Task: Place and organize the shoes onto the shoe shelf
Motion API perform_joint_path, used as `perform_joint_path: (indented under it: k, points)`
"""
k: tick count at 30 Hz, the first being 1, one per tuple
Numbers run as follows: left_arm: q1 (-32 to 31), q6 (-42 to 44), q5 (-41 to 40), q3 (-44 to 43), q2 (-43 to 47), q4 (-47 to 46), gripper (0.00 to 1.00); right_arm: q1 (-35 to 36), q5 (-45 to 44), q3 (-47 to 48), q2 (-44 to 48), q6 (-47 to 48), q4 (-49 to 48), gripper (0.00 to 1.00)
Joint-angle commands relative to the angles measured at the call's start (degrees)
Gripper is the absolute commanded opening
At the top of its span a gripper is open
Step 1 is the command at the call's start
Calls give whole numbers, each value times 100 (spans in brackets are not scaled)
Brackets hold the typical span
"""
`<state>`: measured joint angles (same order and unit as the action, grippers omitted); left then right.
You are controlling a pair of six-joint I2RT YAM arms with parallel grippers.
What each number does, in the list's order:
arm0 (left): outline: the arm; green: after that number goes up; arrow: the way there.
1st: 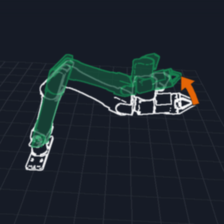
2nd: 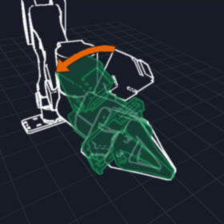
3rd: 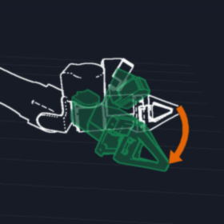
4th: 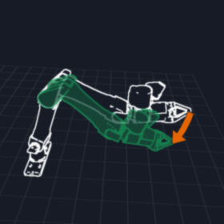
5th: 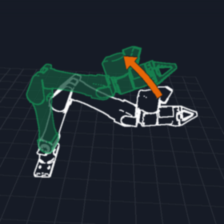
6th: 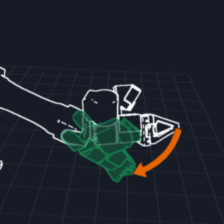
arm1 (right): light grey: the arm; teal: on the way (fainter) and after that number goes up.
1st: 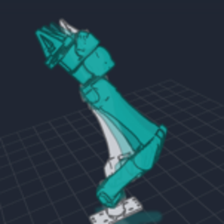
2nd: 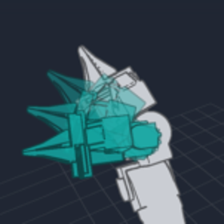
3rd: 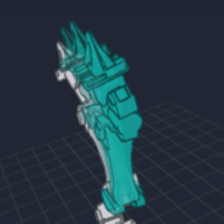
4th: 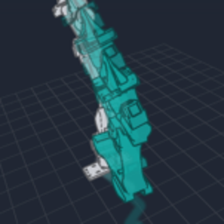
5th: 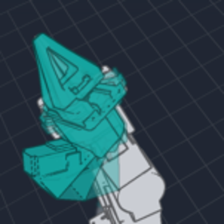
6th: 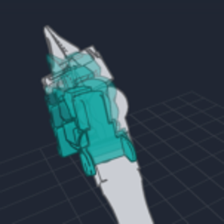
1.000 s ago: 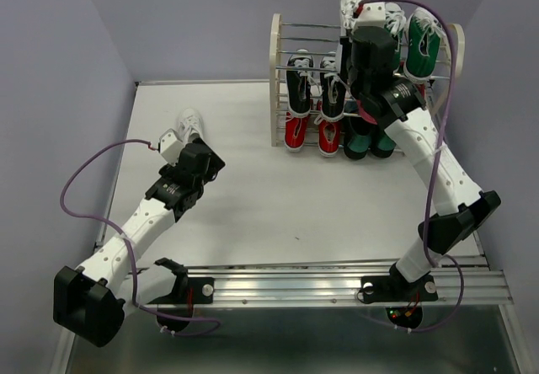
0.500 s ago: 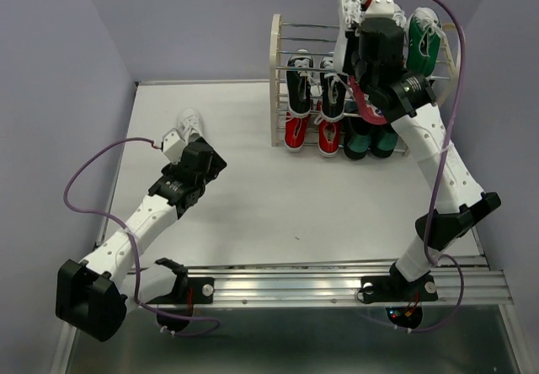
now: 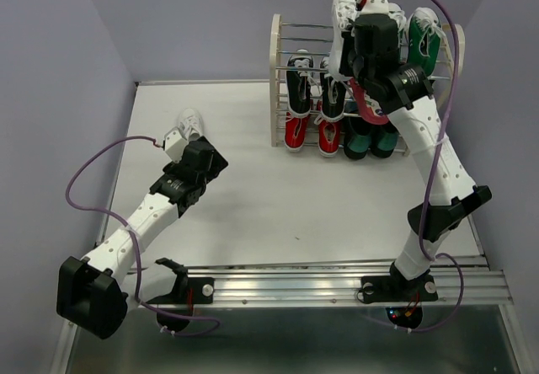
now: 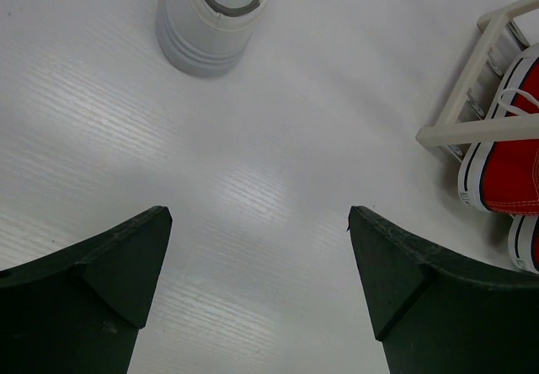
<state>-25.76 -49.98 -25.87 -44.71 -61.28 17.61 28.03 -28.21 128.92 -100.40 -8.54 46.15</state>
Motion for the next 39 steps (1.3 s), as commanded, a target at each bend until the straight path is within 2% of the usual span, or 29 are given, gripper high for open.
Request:
perform_joint_path:
  k: [1,10,17,26,29,30,31,32,34,35,39]
  points:
    - [27,111,-59,-240,-42,-117,99,-61,79,449,73,-174,-282,14]
    - [18,111,-50,-214,-77,-117,99,-114,-167,476,3,-245,-291,21]
    - [18,102,-76,-223,-51,-99,99,-114,-150,450,-67,-192,-291,34]
    - [36,85,-147,-223,-42,-73,99,-114,-89,344,-41,-148,-335,44]
    - [36,76,-173,-249,-60,-73,99,-114,-62,300,-15,-131,-344,52]
    - [53,76,-199,-275,-77,-64,99,-114,-53,257,3,-105,-352,62]
    - [71,84,-225,-293,-95,-38,99,-114,-19,239,12,-87,-361,67]
    - [97,85,-243,-345,-112,-29,99,-114,-18,212,46,-52,-396,78]
    - [150,128,-243,-407,-182,-20,99,-114,8,186,99,1,-423,87]
    - [228,163,-243,-485,-226,-29,99,-114,52,160,152,53,-466,100]
    - [474,304,-200,-670,-595,-178,99,-114,227,10,380,255,-607,100]
